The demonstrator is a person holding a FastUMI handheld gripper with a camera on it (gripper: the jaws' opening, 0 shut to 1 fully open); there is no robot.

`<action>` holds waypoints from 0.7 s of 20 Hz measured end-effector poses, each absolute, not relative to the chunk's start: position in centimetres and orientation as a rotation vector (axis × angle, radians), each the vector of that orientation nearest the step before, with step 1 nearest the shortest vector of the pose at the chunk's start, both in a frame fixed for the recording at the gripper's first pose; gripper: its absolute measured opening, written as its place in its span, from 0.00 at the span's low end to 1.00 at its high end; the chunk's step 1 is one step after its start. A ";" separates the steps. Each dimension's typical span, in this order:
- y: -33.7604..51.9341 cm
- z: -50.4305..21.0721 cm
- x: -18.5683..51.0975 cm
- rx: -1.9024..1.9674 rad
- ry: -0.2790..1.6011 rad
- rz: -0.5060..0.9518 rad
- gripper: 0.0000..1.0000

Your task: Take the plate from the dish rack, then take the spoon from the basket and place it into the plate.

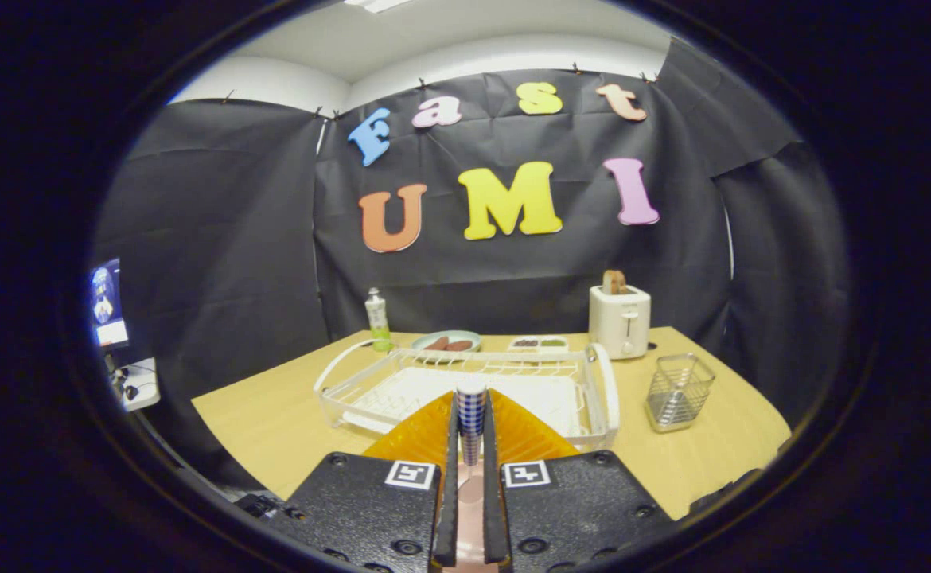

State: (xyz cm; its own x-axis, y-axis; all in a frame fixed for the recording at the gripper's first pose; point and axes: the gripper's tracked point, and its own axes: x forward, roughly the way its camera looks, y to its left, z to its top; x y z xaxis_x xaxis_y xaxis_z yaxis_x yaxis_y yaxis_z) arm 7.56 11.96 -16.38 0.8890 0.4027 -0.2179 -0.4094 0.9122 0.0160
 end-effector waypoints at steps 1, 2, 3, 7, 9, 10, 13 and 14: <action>12.5 -16.7 7.2 -0.024 0.221 0.429 0.18; 13.1 -16.9 6.7 -0.017 0.221 0.441 0.18; 13.6 -17.1 6.4 -0.014 0.222 0.455 0.18; 13.3 -17.8 5.9 0.000 0.218 0.456 0.18; 12.3 -18.0 6.1 -0.002 0.233 0.442 0.18; 11.8 -18.0 6.2 -0.006 0.242 0.433 0.19; 10.2 -17.6 6.9 -0.012 0.254 0.396 0.30; 9.6 -17.4 7.1 -0.016 0.249 0.380 0.38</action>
